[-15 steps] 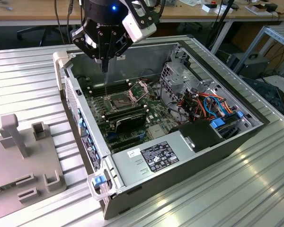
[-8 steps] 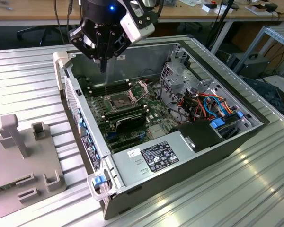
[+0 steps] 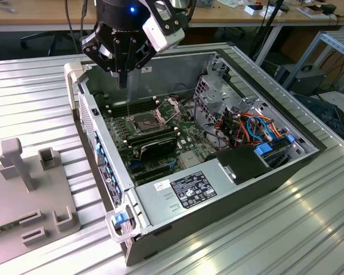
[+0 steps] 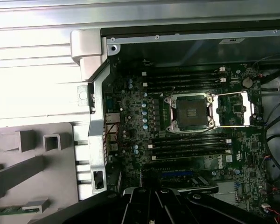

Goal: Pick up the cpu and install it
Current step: 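Reach for the cpu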

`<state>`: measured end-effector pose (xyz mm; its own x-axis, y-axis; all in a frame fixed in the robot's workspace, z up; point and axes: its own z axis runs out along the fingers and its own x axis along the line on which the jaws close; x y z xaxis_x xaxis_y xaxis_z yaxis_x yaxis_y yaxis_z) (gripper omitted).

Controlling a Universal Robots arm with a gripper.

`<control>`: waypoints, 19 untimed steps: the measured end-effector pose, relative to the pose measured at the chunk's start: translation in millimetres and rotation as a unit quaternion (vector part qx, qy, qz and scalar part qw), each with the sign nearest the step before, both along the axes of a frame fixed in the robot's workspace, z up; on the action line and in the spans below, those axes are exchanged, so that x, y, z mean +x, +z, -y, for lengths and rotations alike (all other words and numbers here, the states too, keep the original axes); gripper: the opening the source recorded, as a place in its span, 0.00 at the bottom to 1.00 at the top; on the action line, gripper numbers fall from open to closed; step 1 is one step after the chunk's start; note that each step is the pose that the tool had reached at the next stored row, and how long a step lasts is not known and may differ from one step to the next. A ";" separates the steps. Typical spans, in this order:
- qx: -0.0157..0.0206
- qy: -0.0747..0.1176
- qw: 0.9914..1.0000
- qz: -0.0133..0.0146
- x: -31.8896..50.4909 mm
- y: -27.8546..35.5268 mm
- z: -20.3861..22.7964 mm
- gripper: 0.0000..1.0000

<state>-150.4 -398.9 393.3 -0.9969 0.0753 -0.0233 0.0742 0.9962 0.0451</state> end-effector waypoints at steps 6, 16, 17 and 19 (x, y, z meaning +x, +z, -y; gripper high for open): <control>0.000 0.000 1.000 0.000 -4.5 0.0 0.0 0.11; 0.000 0.000 1.000 0.000 -9.6 0.0 0.0 0.11; 0.000 0.000 1.000 0.000 -10.4 0.0 0.0 0.11; 0.000 0.000 1.000 0.000 -10.7 0.0 0.0 0.11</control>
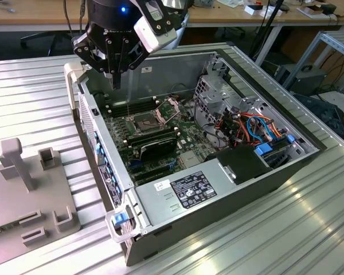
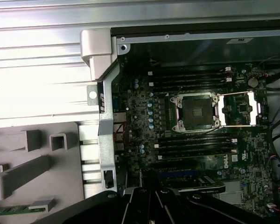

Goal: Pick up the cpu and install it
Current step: 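Reach for the cpu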

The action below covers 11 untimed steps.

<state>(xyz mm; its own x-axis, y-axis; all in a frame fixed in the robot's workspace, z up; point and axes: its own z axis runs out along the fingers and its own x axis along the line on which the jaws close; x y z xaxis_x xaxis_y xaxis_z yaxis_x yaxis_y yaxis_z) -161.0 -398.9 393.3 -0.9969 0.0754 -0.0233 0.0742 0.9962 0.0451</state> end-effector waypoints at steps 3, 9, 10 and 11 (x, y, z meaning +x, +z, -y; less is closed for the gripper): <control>0.000 0.000 1.000 0.000 -1.2 0.0 0.0 0.11; 0.000 0.000 1.000 0.000 -4.0 0.0 0.0 0.11; 0.000 0.000 1.000 0.000 -4.6 0.0 0.0 0.11; 0.000 0.000 1.000 0.000 -5.1 0.0 0.0 0.11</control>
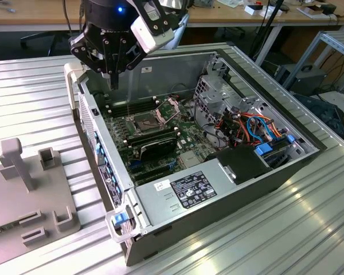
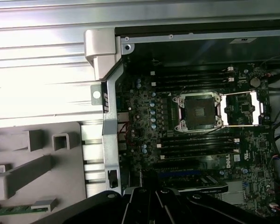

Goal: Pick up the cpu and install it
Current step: 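Reach for the cpu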

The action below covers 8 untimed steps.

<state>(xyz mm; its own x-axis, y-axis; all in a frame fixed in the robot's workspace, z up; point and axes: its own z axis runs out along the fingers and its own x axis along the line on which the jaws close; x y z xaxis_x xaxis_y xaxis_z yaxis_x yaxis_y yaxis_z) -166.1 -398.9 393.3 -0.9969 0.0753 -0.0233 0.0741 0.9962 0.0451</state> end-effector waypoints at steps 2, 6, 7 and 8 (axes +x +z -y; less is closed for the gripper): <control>0.000 0.000 1.000 0.000 -1.3 0.0 0.0 0.11; 0.000 0.000 1.000 0.000 -3.6 0.0 0.0 0.11; 0.000 0.000 1.000 0.000 -4.3 0.0 0.0 0.11; 0.000 0.000 1.000 0.000 -4.9 0.0 0.0 0.11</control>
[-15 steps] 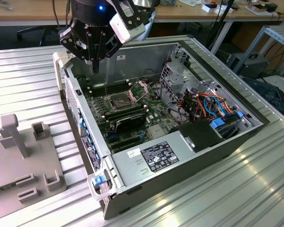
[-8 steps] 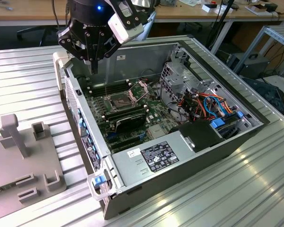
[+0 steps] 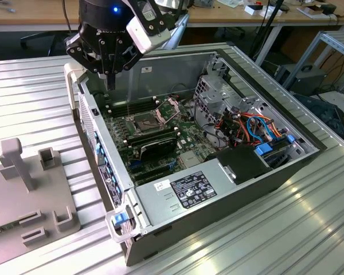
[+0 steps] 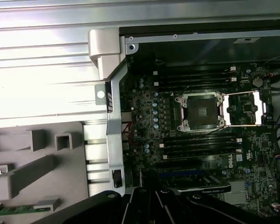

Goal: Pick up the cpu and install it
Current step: 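Reach for the cpu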

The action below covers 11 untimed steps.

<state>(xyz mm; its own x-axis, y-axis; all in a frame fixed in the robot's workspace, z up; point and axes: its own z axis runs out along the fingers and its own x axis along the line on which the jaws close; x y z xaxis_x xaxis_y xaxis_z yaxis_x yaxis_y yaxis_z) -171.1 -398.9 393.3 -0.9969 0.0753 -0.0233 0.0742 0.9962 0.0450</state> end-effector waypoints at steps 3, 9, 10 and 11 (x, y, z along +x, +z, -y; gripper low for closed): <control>0.000 0.000 1.000 0.000 -2.2 0.0 0.0 0.11; 0.000 0.000 1.000 0.000 -7.8 0.0 0.0 0.11; 0.000 0.000 1.000 0.000 -8.3 0.0 0.0 0.11; 0.000 0.000 1.000 0.000 -9.0 0.0 0.0 0.11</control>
